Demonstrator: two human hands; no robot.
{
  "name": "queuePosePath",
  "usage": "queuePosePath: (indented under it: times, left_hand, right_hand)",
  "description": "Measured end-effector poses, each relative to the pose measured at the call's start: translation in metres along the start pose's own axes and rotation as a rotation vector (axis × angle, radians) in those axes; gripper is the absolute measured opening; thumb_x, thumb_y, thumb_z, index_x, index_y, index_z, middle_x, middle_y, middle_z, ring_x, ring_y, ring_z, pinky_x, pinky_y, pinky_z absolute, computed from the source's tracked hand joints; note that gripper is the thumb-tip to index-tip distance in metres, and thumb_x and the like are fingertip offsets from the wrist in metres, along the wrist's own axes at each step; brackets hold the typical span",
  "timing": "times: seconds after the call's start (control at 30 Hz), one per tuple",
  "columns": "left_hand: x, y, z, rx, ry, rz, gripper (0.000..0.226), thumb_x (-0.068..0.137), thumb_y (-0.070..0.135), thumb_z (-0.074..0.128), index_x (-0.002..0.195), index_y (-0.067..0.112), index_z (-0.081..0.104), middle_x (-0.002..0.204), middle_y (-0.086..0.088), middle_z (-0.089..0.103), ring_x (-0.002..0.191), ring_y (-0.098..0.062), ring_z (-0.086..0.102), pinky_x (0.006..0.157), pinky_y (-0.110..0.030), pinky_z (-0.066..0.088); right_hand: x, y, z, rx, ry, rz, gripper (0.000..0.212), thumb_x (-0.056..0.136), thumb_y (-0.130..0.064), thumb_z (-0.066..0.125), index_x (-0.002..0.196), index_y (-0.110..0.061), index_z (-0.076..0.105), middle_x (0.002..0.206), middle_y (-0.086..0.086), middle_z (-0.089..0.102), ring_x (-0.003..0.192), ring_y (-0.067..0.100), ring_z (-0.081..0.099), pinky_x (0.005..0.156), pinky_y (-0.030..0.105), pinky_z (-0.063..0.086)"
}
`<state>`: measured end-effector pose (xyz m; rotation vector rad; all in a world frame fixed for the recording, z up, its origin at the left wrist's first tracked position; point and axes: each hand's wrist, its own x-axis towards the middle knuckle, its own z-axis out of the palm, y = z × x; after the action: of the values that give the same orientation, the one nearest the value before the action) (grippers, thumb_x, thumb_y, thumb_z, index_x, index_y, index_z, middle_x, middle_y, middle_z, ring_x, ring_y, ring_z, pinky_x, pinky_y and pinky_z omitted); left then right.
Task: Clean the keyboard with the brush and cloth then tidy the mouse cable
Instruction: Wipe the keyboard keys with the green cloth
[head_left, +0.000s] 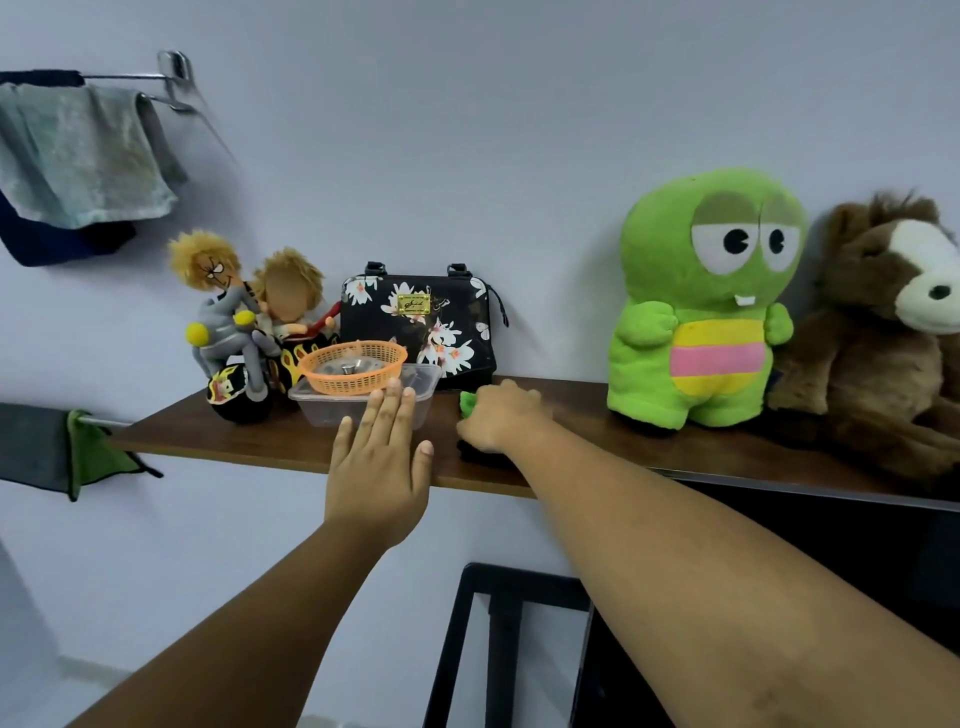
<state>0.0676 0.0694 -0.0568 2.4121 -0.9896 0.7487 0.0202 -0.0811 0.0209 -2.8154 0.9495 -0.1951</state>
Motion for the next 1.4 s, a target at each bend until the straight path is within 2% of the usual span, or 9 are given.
queuePosePath:
  times: [0.13,0.23,0.43,0.6,0.73,0.87,1.03,1.1,1.4]
  left_hand:
    - [0.0,0.001,-0.001,0.009,0.0,-0.001,0.067,0.094,0.049,0.006,0.155,0.023,0.007,0.162,0.006,-0.002,0.148,-0.01,-0.007,0.117,-0.037,-0.004]
    - [0.0,0.004,-0.005,0.022,0.019,0.008,0.065,0.095,0.048,0.01,0.155,0.022,0.009,0.162,0.006,0.0,0.149,-0.01,-0.004,0.118,-0.038,-0.002]
    - [-0.002,0.03,-0.026,-0.025,0.096,0.007,0.062,0.096,0.046,0.017,0.154,0.024,0.015,0.162,0.005,0.011,0.149,-0.011,0.003,0.119,-0.041,0.003]
    - [-0.022,0.071,-0.037,-0.101,0.111,0.001,0.062,0.096,0.047,0.015,0.155,0.026,0.013,0.162,0.008,0.007,0.149,-0.009,-0.002,0.119,-0.04,0.001]
    - [-0.053,0.115,-0.04,-0.169,0.118,0.006,0.062,0.096,0.046,0.018,0.154,0.025,0.015,0.162,0.008,0.007,0.149,-0.008,-0.002,0.119,-0.041,0.001]
    - [-0.089,0.154,-0.035,-0.208,0.093,0.008,0.063,0.096,0.046,0.02,0.154,0.024,0.016,0.162,0.008,0.007,0.148,-0.007,-0.002,0.12,-0.041,0.003]
    - [-0.133,0.198,-0.022,-0.223,0.041,0.006,0.062,0.097,0.045,0.022,0.154,0.023,0.016,0.163,0.008,0.006,0.149,-0.007,-0.002,0.12,-0.043,0.005]
    - [-0.149,0.212,-0.018,-0.238,0.031,-0.01,0.062,0.097,0.044,0.024,0.154,0.023,0.017,0.163,0.007,0.009,0.149,-0.009,0.001,0.12,-0.043,0.006]
    - [-0.236,0.259,0.03,-0.263,-0.087,-0.099,0.06,0.096,0.038,0.027,0.153,0.02,0.022,0.161,0.006,0.016,0.149,-0.009,0.007,0.12,-0.043,0.009]
  right_hand:
    - [0.0,0.002,0.0,0.007,0.084,-0.057,0.012,0.084,-0.024,0.06,0.092,-0.017,0.055,0.109,0.01,0.058,0.099,0.032,0.055,0.073,0.036,0.047]
    - [-0.01,0.006,-0.004,0.063,0.205,-0.106,0.006,0.088,-0.02,0.058,0.092,-0.015,0.058,0.106,0.01,0.057,0.099,0.032,0.055,0.07,0.033,0.041]
    - [-0.05,0.021,-0.031,0.292,0.514,-0.233,0.036,0.089,-0.013,0.051,0.124,-0.012,0.059,0.12,0.01,0.05,0.11,0.031,0.046,0.093,0.037,0.045]
    - [-0.098,0.058,-0.048,0.459,0.818,-0.345,0.048,0.078,-0.007,0.055,0.126,-0.005,0.061,0.12,0.012,0.055,0.109,0.032,0.05,0.099,0.038,0.042]
    - [-0.143,0.101,-0.048,0.529,0.922,-0.391,0.049,0.079,-0.005,0.057,0.127,-0.004,0.061,0.125,0.013,0.054,0.118,0.027,0.049,0.105,0.033,0.037]
    - [-0.185,0.143,-0.03,0.514,0.935,-0.398,0.049,0.079,-0.005,0.058,0.128,-0.005,0.061,0.128,0.012,0.053,0.12,0.027,0.048,0.108,0.024,0.028]
    - [-0.231,0.196,0.001,0.539,0.905,-0.406,0.05,0.081,-0.004,0.056,0.131,-0.007,0.06,0.132,0.011,0.052,0.118,0.025,0.048,0.104,0.031,0.04]
    - [-0.247,0.216,0.015,0.541,0.883,-0.407,0.049,0.082,-0.004,0.057,0.13,-0.007,0.06,0.132,0.011,0.052,0.116,0.024,0.049,0.102,0.03,0.04]
    - [-0.303,0.307,0.102,0.563,0.638,-0.314,0.046,0.085,-0.004,0.063,0.131,-0.009,0.06,0.133,0.005,0.051,0.119,0.016,0.047,0.103,0.019,0.037]
